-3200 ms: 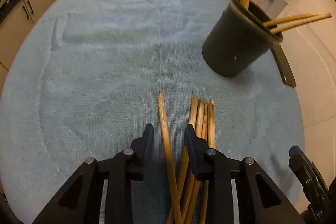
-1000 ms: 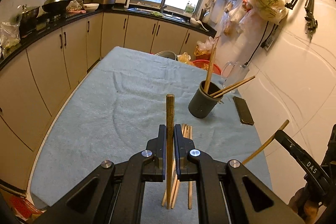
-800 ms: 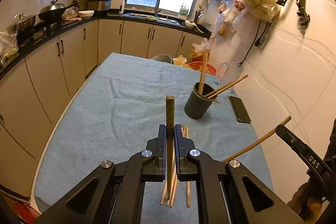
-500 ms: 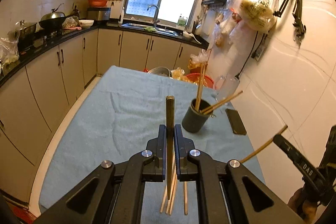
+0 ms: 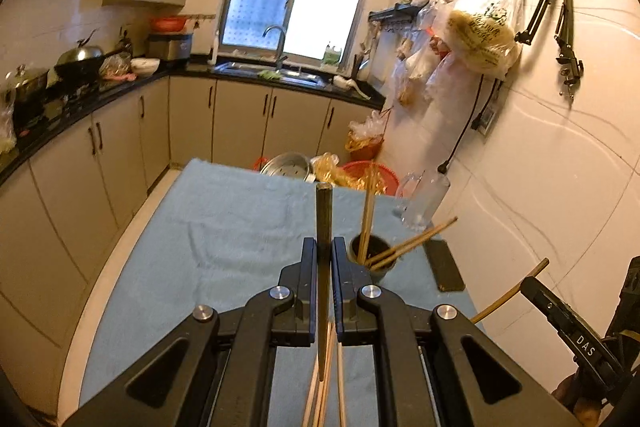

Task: Organize utensils
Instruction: 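Lift the left gripper's chopstick toward the cup while the right gripper lifts its chopsticks, then open the left gripper over the green cup while the right gripper releases its chopstick into it, then lower the left gripper onto a loose chopstick and close while the right gripper grasps one too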

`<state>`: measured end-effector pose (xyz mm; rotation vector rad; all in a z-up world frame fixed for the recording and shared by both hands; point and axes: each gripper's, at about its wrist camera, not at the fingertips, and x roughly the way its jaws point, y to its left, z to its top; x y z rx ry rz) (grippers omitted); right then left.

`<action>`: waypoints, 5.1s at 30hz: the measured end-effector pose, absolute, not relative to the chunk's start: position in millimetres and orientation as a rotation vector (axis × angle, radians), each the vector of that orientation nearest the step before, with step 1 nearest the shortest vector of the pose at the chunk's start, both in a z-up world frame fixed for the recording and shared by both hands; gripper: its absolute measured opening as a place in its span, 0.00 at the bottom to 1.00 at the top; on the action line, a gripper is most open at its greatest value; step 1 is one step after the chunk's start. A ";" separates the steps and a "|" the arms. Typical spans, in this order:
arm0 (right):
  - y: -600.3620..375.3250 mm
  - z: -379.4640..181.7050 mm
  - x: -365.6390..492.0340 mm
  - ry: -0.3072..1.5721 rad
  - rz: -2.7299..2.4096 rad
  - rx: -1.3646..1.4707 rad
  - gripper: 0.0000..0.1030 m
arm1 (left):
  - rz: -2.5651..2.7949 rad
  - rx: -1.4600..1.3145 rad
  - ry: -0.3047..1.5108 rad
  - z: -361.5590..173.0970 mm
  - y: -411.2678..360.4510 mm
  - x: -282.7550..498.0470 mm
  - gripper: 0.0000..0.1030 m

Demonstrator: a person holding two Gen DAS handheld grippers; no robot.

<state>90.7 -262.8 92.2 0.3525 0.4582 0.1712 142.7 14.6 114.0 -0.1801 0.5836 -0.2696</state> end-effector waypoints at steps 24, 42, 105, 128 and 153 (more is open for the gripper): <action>-277.6 135.7 213.3 0.365 0.104 0.309 0.08 | -0.342 -0.145 0.495 134.7 -58.9 267.0 0.07; -283.8 75.2 247.3 0.478 0.107 0.352 0.08 | -0.353 -0.071 0.581 79.9 -93.9 289.8 0.07; -200.9 -31.7 99.6 0.867 0.235 0.297 0.35 | -0.184 -0.096 0.869 -13.9 31.5 98.6 0.56; -165.0 -104.6 238.5 1.099 0.181 0.190 0.26 | -0.197 -0.105 1.015 -68.0 25.7 170.7 0.56; -210.8 -123.3 232.4 1.103 0.133 0.161 0.10 | -0.351 0.042 1.152 -107.8 -54.0 229.4 0.50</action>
